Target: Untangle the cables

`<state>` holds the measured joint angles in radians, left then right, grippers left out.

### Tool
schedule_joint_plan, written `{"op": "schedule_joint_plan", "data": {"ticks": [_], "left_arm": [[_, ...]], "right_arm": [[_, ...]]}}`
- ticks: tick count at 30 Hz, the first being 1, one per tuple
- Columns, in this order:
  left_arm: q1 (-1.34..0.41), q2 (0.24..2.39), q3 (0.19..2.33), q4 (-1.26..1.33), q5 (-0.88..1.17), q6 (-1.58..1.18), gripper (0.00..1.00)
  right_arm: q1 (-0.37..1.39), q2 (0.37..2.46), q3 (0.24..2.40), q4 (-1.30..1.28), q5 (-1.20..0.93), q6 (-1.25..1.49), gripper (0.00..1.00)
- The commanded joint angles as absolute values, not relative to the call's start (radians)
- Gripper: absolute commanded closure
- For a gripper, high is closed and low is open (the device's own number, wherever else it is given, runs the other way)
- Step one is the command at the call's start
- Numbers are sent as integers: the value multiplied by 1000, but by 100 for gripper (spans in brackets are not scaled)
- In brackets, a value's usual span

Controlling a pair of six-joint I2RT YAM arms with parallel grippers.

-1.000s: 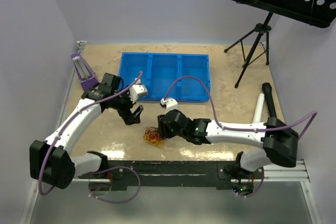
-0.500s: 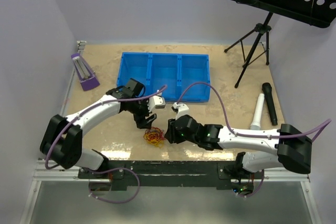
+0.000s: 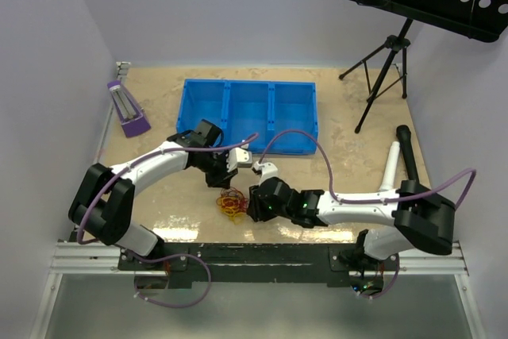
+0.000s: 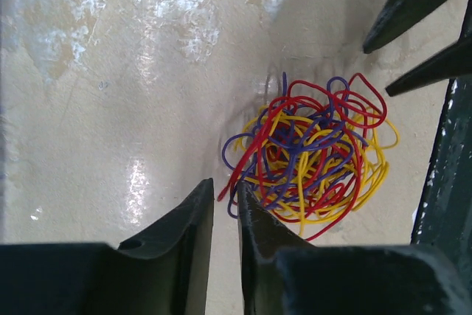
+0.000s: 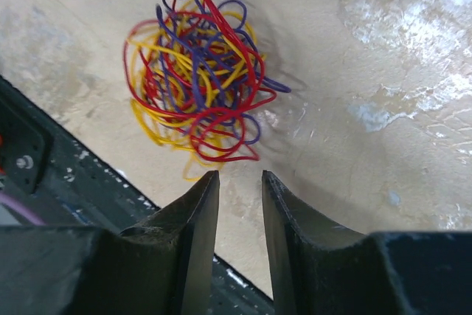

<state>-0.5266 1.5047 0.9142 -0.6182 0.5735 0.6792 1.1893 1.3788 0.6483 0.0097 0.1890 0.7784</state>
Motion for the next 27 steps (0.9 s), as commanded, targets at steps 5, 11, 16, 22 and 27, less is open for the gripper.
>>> {"op": "schedule_joint_plan", "data": {"ticks": [5,11,16,22,27], "left_arm": [[-535,1444,916,-611,629,726,100],[-535,1382,907,-612,623,698,100],[-535,1381,905,-612,621,693,94],[-537,1419,916,-612,629,703,67],[-535,1469,931,-614,641,719,61]], "right_arm": [[1187,1463,661,127,186,735,66],[1187,1486,689,184,167,706,63],[1187,1520,707,187,183,701,64],[1187,1548,698,215,196,715,79],[1189,1514,698,189,255,695,100]]}}
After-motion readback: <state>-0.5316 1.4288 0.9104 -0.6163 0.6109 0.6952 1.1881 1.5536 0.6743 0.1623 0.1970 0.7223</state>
